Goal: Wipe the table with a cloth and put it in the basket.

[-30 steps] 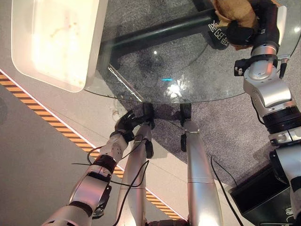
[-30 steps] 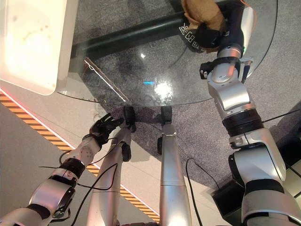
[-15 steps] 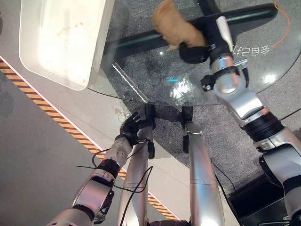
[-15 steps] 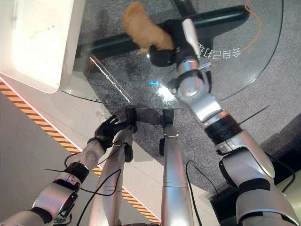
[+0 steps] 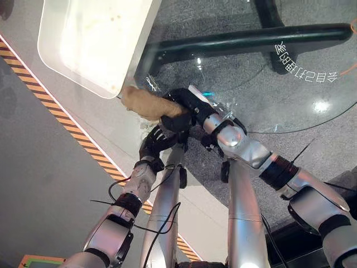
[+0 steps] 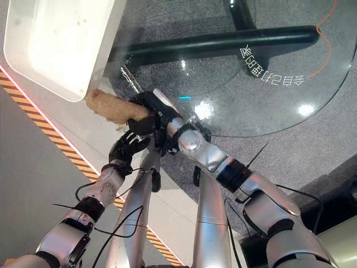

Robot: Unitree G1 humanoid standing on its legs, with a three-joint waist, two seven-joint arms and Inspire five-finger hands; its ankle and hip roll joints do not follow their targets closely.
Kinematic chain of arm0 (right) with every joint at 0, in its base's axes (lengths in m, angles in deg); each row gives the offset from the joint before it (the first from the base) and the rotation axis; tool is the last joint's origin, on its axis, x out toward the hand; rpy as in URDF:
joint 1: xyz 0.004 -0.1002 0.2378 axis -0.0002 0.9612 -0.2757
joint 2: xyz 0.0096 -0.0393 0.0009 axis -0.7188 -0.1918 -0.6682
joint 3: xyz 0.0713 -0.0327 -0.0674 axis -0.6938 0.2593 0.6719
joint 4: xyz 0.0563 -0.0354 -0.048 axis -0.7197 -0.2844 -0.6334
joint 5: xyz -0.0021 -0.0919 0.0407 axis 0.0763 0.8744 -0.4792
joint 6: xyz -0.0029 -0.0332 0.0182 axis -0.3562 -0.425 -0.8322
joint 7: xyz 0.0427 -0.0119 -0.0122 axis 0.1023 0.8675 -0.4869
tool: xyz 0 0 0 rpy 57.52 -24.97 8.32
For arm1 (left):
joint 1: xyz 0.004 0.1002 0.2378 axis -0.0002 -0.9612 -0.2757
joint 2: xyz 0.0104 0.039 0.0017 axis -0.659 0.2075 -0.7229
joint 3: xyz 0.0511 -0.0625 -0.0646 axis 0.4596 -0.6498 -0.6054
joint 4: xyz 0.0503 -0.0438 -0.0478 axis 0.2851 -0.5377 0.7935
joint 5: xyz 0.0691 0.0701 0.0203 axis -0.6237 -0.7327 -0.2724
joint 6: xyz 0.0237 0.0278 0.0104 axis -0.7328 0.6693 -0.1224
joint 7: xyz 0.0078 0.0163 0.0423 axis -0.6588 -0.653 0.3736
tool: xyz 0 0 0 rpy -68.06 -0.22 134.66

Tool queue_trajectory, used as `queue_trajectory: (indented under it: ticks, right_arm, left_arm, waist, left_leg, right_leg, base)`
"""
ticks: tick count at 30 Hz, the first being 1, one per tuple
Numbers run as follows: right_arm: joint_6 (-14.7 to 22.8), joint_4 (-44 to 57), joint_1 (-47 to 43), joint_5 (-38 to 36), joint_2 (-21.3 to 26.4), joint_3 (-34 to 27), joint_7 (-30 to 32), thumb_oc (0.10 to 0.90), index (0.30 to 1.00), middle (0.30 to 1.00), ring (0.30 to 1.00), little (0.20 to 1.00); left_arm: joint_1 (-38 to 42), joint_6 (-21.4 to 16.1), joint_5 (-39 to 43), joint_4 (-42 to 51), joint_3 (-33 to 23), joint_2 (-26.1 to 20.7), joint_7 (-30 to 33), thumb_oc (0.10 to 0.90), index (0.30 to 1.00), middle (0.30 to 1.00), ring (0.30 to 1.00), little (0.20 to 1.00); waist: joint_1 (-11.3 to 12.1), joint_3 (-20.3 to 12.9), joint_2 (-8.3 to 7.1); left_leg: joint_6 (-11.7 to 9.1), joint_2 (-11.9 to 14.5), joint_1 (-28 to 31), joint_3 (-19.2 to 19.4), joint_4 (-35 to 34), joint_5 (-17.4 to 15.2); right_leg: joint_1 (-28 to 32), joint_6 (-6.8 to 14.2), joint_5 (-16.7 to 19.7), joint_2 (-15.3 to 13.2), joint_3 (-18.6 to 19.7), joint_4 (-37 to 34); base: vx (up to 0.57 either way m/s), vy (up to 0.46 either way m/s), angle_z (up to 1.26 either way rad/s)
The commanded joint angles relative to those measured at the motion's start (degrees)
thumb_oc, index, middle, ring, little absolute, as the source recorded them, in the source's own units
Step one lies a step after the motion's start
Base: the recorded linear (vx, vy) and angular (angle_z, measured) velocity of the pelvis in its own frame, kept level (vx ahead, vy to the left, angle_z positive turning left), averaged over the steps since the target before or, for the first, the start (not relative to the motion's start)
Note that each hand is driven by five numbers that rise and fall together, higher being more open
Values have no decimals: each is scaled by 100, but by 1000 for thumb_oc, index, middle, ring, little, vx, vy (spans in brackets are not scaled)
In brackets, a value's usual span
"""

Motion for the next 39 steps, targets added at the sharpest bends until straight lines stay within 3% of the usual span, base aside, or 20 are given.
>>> queue_trajectory:
  ticks: [1, 7, 12, 23, 30, 36, 39]
  right_arm:
    - [198, -318, 395, -221, 263, -189, 461, 100, 300, 300, 300, 200]
    - [688, -178, 707, -320, 229, -767, 1186, 100, 300, 300, 300, 200]
    - [756, 213, 978, -164, 239, -1253, 1214, 100, 300, 300, 300, 200]
    - [1620, 1383, 1684, -998, 255, -1897, -329, 100, 300, 300, 300, 200]
    - [2077, 1705, 2012, -998, 132, -2345, -507, 100, 300, 300, 300, 200]
    - [2078, 1884, 2254, -809, 134, -2695, -627, 100, 300, 300, 300, 200]
    - [2046, 1908, 2313, -788, 114, -2760, -705, 100, 300, 300, 300, 200]
  left_arm:
    - [-440, -368, -111, 228, 103, -176, 143, 800, 900, 900, 900, 900]
    - [-492, -349, -184, 659, 59, -185, 269, 800, 900, 900, 900, 900]
    - [-568, -291, -163, 929, 19, -96, 359, 800, 900, 900, 900, 900]
    - [-935, -12, -285, 1487, -3, -117, 317, 800, 900, 900, 900, 900]
    - [-1167, 61, -353, 1433, -48, -102, 223, 800, 900, 900, 900, 900]
    - [-1406, 278, -366, 1417, -42, -109, -87, 800, 900, 900, 900, 900]
    - [-1481, 173, -232, 1357, -98, -86, -78, 800, 900, 900, 900, 900]
  waist:
    - [-1, -6, 94]
    - [-46, -6, 91]
    - [-126, -6, 82]
    - [-197, -6, 25]
    - [-235, -6, -31]
    - [-280, -6, -47]
    - [-296, -6, -48]
  left_leg:
    - [-75, 22, -34, 98, 527, -593]
    - [-58, 28, 55, 76, 487, -586]
    - [-25, 20, 116, 91, 497, -607]
    - [21, 91, 378, 142, 430, -618]
    - [42, 137, 508, 157, 396, -655]
    - [68, 155, 702, 199, 333, -688]
    - [72, 149, 800, 206, 289, -681]
  right_leg:
    - [-86, 532, 583, -13, 636, -829]
    - [-40, 528, 588, 32, 655, -775]
    - [-4, 521, 602, 53, 673, -753]
    - [258, 526, 595, 7, 603, -779]
    - [380, 548, 584, -15, 574, -778]
    - [568, 542, 602, -34, 523, -882]
    - [668, 527, 594, -17, 505, -919]
  base:
    - [-13, -37, 3]
    - [-5, -12, 0]
    - [0, 0, 0]
    - [0, 0, 0]
    - [-4, -20, -1]
    - [-5, -2, -4]
    - [-3, 12, -10]
